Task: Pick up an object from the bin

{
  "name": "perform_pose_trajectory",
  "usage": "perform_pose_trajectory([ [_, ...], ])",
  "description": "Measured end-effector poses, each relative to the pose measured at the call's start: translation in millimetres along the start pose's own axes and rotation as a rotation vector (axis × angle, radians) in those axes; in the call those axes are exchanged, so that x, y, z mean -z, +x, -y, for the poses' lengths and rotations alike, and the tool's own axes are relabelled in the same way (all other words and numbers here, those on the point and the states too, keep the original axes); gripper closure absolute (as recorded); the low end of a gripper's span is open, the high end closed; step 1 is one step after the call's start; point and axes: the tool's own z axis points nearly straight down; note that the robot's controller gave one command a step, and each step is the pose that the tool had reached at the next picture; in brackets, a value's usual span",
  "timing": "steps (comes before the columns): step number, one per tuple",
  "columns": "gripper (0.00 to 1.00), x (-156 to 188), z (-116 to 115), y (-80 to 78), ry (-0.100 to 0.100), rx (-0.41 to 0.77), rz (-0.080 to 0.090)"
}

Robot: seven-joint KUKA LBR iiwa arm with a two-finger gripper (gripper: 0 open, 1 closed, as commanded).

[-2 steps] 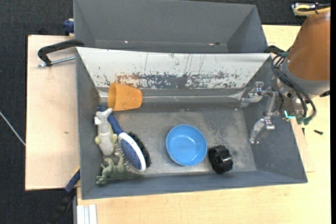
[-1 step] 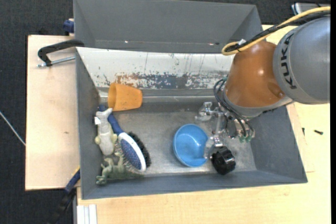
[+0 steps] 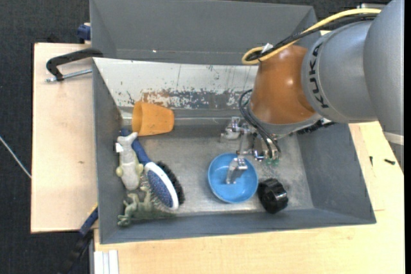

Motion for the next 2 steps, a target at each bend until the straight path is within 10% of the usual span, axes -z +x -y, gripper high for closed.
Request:
perform_pose_trajectory([
  [1,1.00,3.6,1.7,-1.2,0.002,-0.001,0.001],
  [2,1.00,148.9,-19.2,-10.4,0.001,0.055,0.010],
])
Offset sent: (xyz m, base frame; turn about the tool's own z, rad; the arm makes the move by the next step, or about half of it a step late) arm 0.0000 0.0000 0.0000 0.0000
